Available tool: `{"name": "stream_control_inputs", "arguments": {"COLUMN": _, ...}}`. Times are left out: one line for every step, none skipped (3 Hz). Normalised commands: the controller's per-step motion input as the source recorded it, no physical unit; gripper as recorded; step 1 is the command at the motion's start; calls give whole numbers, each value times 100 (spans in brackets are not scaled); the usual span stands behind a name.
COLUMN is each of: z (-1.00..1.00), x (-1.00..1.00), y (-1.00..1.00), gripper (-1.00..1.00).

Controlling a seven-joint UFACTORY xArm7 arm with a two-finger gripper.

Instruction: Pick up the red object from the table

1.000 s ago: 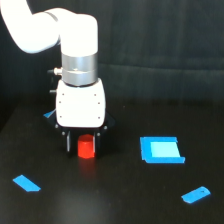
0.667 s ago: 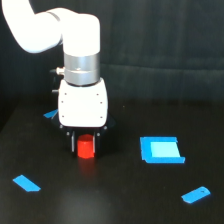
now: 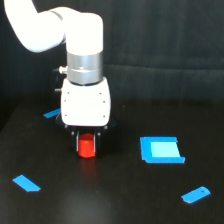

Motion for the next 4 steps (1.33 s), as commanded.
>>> {"name": "stream_control_inputs", "arguments": {"z": 90, "x": 20, "y": -1, "gripper": -100}}
{"name": "stream_control_inputs", "arguments": {"z": 100, "x": 6, "y": 0, "gripper": -99}}
{"name": "stream_control_inputs", "arguments": {"z": 98, "x": 5, "y": 3, "gripper": -100}}
{"name": "stream_control_inputs", "arguments": {"z": 92, "x": 10, "y": 0, "gripper": -100}}
